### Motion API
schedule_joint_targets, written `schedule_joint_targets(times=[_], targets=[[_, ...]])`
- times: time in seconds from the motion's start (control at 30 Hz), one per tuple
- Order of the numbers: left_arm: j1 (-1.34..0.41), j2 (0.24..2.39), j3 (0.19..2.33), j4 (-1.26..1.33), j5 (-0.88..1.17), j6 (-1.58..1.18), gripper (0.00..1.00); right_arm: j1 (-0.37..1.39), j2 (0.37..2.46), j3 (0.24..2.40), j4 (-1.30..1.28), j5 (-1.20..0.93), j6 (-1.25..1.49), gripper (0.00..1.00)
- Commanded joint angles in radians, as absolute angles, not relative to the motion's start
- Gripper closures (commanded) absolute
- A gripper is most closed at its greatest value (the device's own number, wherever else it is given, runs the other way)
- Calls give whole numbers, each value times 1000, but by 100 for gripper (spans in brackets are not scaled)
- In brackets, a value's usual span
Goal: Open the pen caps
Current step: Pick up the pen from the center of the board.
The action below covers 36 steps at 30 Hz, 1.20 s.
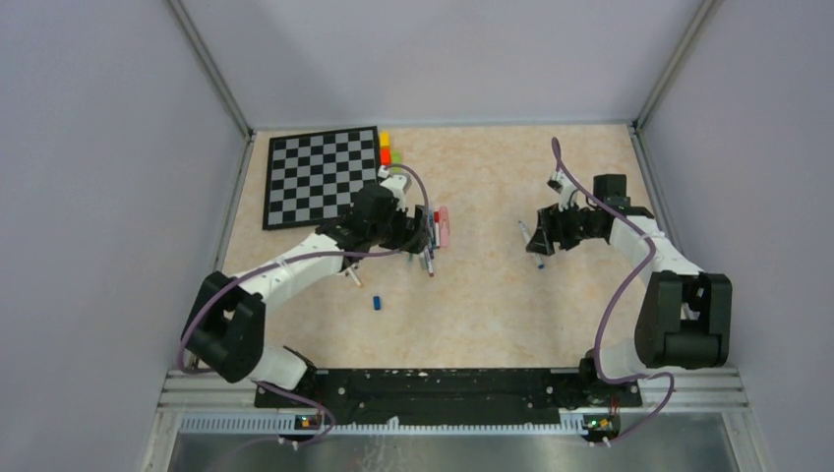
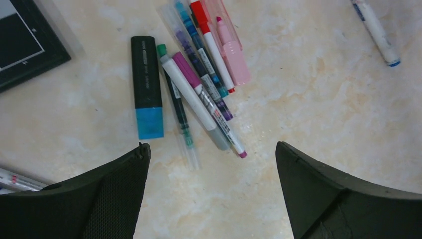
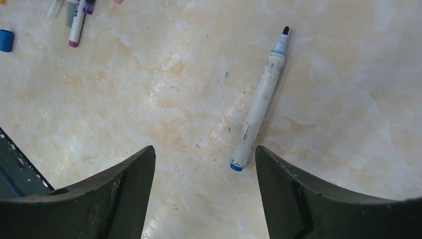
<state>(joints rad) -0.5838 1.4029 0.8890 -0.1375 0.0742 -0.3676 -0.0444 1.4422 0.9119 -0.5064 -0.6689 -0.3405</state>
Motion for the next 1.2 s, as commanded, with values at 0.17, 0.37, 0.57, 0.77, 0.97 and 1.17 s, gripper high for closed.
schedule_joint_targets(times=[0.17, 0.37, 0.57, 0.77, 0.97, 1.17], targets=[[-517, 1620, 1104, -343, 78, -73, 11, -51, 1401, 949, -509, -721, -365, 28], [-470, 1730, 1195, -389, 91, -32, 22, -51, 1396, 948, -513, -726, -366, 28], [-453, 1816, 1267, -425, 145, -18, 34, -51, 1396, 949, -514, -727, -368, 28], [-451, 1851, 1290, -435, 144, -15, 41, -52, 1398, 949, -515, -726, -368, 28], [-449, 1887, 1313, -448, 129, -15, 47, -52, 1400, 949, -517, -729, -370, 28], [-449, 1919, 1331, -463, 114, -13, 50, -52, 1400, 949, -519, -732, -371, 28]])
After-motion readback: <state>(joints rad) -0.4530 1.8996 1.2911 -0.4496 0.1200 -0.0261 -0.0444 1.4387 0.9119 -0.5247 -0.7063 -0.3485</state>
